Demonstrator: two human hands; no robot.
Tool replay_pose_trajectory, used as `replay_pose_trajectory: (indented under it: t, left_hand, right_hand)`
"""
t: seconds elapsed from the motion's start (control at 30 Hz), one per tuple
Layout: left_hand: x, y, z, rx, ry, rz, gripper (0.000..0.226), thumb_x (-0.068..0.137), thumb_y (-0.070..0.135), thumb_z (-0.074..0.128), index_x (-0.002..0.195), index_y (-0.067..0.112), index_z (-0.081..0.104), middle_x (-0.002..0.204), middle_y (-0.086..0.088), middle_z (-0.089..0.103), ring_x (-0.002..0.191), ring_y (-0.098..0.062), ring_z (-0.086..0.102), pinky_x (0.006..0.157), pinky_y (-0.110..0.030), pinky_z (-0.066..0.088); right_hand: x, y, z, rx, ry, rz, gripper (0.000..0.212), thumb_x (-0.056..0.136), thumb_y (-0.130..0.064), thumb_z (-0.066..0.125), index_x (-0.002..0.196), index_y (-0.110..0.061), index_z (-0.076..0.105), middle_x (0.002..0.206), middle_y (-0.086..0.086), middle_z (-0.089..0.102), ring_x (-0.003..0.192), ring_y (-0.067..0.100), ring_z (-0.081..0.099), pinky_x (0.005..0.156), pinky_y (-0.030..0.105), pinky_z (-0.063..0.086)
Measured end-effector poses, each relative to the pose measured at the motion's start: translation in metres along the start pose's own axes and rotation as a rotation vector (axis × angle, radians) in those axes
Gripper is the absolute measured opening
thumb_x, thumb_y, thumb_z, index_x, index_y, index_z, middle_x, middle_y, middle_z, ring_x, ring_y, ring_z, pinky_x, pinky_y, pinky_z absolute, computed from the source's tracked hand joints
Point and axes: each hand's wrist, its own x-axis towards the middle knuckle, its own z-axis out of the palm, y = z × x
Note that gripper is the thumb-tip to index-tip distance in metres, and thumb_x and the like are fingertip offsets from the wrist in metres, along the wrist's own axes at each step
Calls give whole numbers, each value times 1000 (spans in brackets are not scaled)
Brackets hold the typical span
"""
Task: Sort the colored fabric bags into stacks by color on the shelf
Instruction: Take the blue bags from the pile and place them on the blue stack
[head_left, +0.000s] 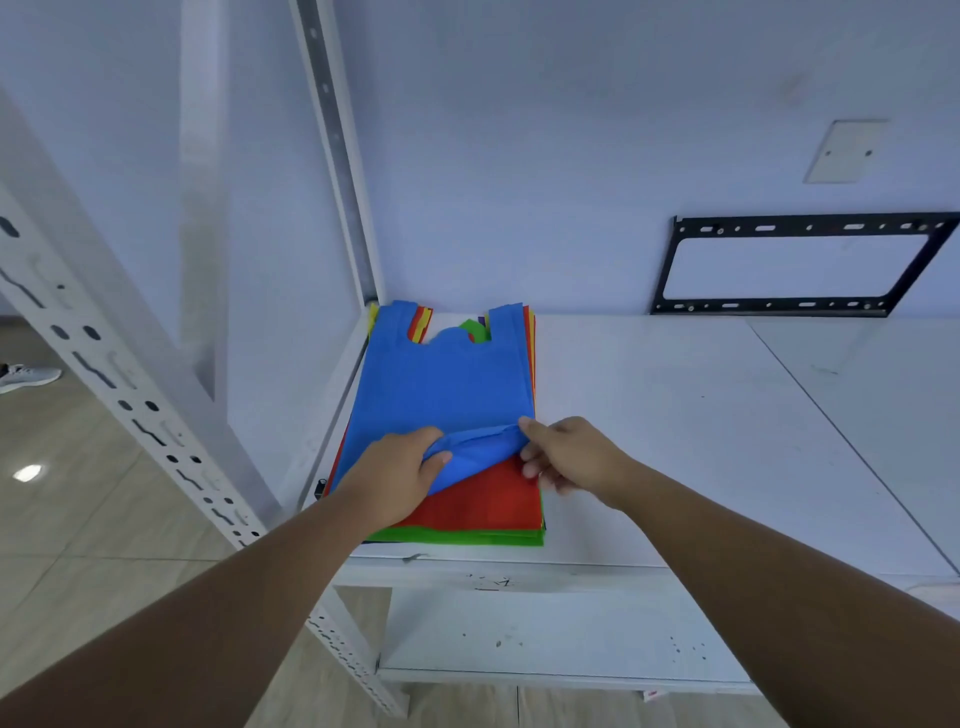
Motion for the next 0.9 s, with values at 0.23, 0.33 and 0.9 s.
replay_pose_trajectory:
  t: [0.23,0.33,0.9]
  left_hand:
    - [-14,13,-10,-95,-35,53,26,93,57,49,82,33,51,74,13,53,69,-4,52,62,-23,39]
    - [-34,40,-12,-88,127,246,39,95,57,43,77,24,55,72,10,51,68,-8,51,61,-28,43]
    - [-21,-11,-21,-1368,-265,-773,64,91,65,49,117,9,63,114,-12,73,104,-28,71,95,-46,54]
  right_hand:
    - [1,-18,18,663,-278,369,51,96,-43,53,120,2,54,106,26,72,94,37,72,79,43,60]
    - [6,-23,26,699,-172,287,32,96,-2,45,126,2,55,111,19,71,93,31,72,68,38,61]
    - [-7,24,-53,379,-200,314,27,92,-7,52,116,-1,63,114,15,72,101,31,71,81,39,57]
